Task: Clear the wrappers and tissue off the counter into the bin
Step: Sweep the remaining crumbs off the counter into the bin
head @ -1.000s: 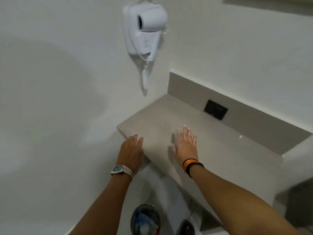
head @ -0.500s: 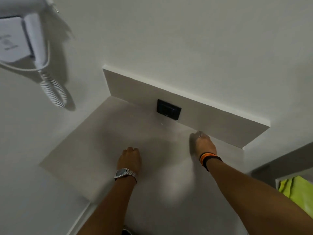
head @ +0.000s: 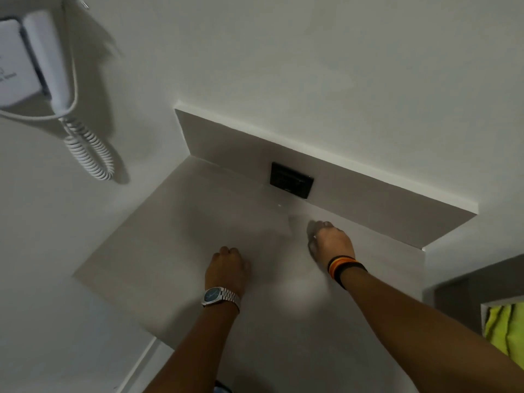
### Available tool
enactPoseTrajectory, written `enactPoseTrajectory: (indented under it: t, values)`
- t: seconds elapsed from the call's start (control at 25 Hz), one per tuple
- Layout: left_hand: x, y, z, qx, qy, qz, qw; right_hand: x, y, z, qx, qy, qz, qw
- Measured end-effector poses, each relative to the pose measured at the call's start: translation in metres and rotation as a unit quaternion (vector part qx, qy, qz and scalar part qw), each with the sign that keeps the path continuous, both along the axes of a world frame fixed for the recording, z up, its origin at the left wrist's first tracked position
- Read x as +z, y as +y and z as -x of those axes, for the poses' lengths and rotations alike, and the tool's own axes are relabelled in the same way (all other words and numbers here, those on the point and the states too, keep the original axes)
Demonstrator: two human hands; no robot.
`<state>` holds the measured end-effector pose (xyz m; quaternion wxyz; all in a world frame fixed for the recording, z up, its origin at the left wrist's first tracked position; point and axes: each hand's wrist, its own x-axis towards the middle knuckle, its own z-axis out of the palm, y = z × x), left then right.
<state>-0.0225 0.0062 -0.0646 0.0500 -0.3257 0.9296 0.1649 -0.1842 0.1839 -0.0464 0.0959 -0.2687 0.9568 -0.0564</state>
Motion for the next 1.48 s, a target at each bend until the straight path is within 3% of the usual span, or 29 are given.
enactPoseTrajectory:
  t: [0.24, 0.36, 0.48, 0.64, 0.76, 0.92, 1.08, 1.24, 1.48]
  values:
    - [-0.012, 0.004, -0.038, -0.055, -0.005, 0.016, 0.998, 0.003, -0.019, -0.086, -0.046, -0.053, 0.142, 0.987]
    - [-0.008, 0.008, -0.04, -0.099, -0.034, 0.039, 0.994, 0.006, -0.013, -0.118, -0.06, -0.057, 0.167, 0.982]
    - [-0.007, 0.009, -0.066, -0.077, -0.016, 0.01, 0.997, 0.015, -0.009, -0.151, -0.05, -0.064, 0.188, 0.979]
    - [0.001, 0.0, -0.147, 0.036, 0.081, -0.086, 0.992, 0.019, -0.032, -0.204, -0.047, -0.123, 0.25, 0.959]
    - [0.006, -0.01, -0.214, 0.201, 0.162, -0.145, 0.955, 0.009, -0.06, -0.251, -0.081, -0.223, 0.308, 0.921]
    - [-0.023, -0.003, -0.31, 0.31, 0.183, -0.186, 0.914, -0.018, -0.094, -0.33, 0.001, -0.306, 0.298, 0.904]
    - [-0.102, 0.037, -0.384, 0.383, 0.127, -0.22, 0.888, -0.096, -0.092, -0.397, 0.102, -0.321, 0.182, 0.924]
    - [-0.198, 0.078, -0.407, 0.407, 0.057, -0.25, 0.877, -0.218, -0.06, -0.412, 0.081, -0.341, 0.062, 0.935]
    - [-0.354, 0.107, -0.401, 0.405, 0.004, -0.227, 0.886, -0.378, -0.04, -0.408, 0.093, -0.311, -0.003, 0.946]
